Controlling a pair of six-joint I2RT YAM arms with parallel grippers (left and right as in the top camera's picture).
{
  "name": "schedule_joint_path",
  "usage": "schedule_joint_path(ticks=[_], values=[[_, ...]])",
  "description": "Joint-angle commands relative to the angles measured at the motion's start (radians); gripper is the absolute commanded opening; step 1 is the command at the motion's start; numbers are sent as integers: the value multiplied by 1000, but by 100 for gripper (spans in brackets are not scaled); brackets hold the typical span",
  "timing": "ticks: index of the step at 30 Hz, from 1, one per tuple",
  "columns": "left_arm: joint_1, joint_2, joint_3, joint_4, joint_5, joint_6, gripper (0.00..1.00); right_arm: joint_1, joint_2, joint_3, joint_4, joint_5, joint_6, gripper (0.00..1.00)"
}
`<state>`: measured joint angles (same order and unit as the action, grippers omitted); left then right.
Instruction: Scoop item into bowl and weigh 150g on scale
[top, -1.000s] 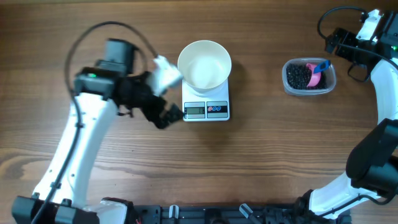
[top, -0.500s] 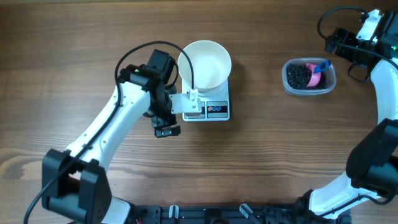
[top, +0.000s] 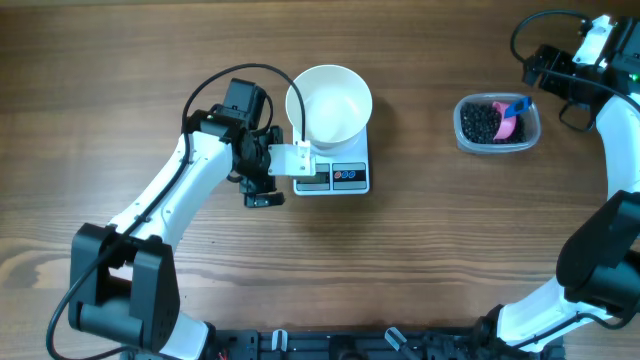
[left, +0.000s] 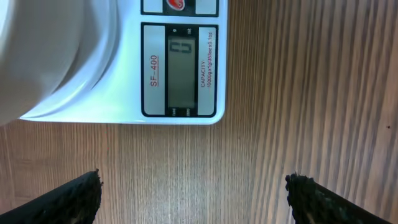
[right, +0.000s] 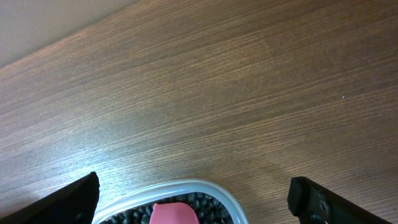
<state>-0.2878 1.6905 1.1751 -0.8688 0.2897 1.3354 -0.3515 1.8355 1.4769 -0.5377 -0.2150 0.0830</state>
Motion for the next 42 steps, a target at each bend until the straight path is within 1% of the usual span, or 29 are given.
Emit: schedule_joint_path(ticks=[1,6,12,22,42], values=[[3,21,-13,2,36,19,100,4,24,-6,1,12,11,100],[3,51,-13,-15,122,18,100,4,24,-6,1,13,11,100],[3,55,-13,-5,121,19,100,4,24,-6,1,12,11,100],[3,56,-13,55,121,18,100,4,24,-6,1,12,11,100],[3,55,-13,62,121,19,100,4,24,-6,2,12,11,100]])
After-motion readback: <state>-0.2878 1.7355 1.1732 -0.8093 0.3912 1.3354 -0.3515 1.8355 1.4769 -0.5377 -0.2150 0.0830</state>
